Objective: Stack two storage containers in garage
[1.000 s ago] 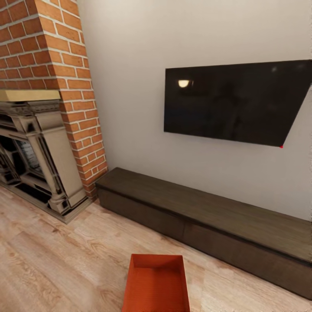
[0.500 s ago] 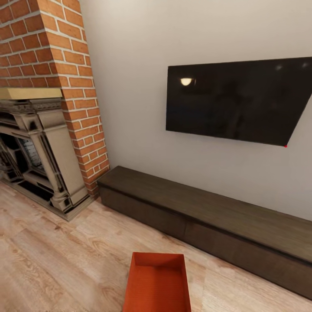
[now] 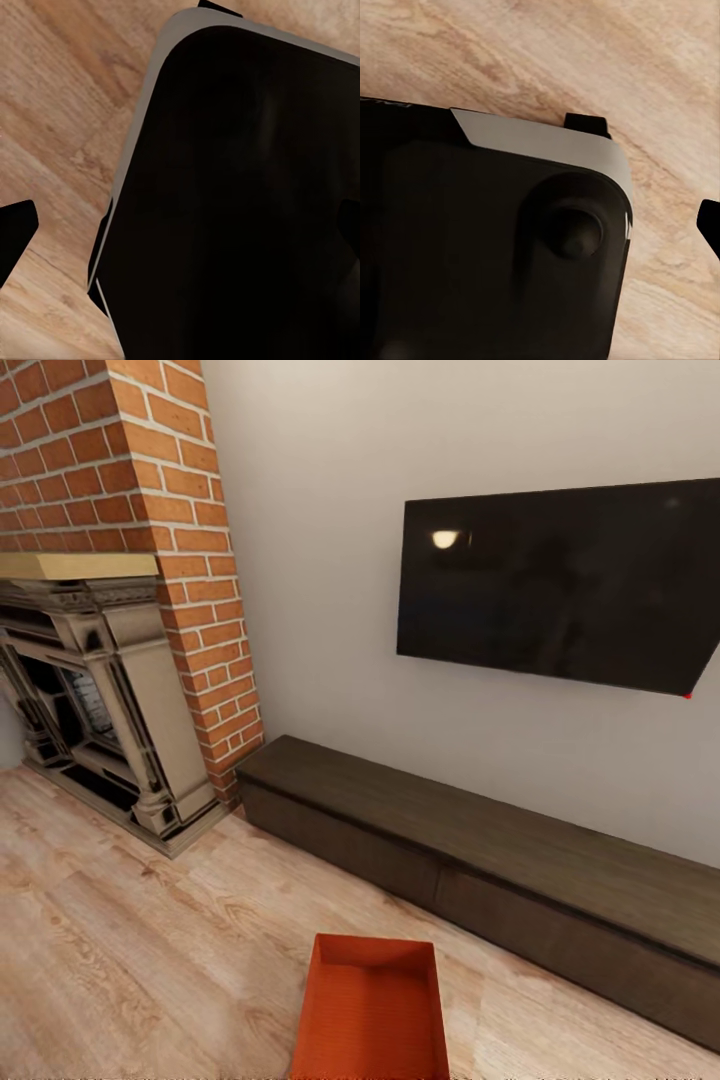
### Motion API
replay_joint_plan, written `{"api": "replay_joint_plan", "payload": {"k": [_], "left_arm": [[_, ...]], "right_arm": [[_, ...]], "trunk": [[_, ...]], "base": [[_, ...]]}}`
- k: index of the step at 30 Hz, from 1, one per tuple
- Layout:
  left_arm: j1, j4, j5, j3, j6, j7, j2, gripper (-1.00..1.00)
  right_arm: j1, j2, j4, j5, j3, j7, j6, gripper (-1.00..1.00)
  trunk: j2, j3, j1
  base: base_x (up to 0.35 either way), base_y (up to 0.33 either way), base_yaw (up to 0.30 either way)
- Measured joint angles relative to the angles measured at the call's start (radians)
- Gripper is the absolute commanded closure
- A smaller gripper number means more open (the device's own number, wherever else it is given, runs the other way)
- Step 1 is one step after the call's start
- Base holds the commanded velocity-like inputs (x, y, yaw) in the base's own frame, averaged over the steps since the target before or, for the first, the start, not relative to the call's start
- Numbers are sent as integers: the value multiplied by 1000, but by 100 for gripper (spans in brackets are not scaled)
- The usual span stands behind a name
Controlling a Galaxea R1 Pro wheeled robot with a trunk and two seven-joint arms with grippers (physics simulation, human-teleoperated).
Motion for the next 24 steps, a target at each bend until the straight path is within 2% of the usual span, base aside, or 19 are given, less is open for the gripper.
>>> {"api": "replay_joint_plan", "payload": {"k": [24], "left_arm": [[0,0,0,0,0,0,0,-100]], "right_arm": [[0,1,0,2,-1,-3,2,-100]], "trunk": [[0,-39,0]], "base": [[0,0,-116]]}}
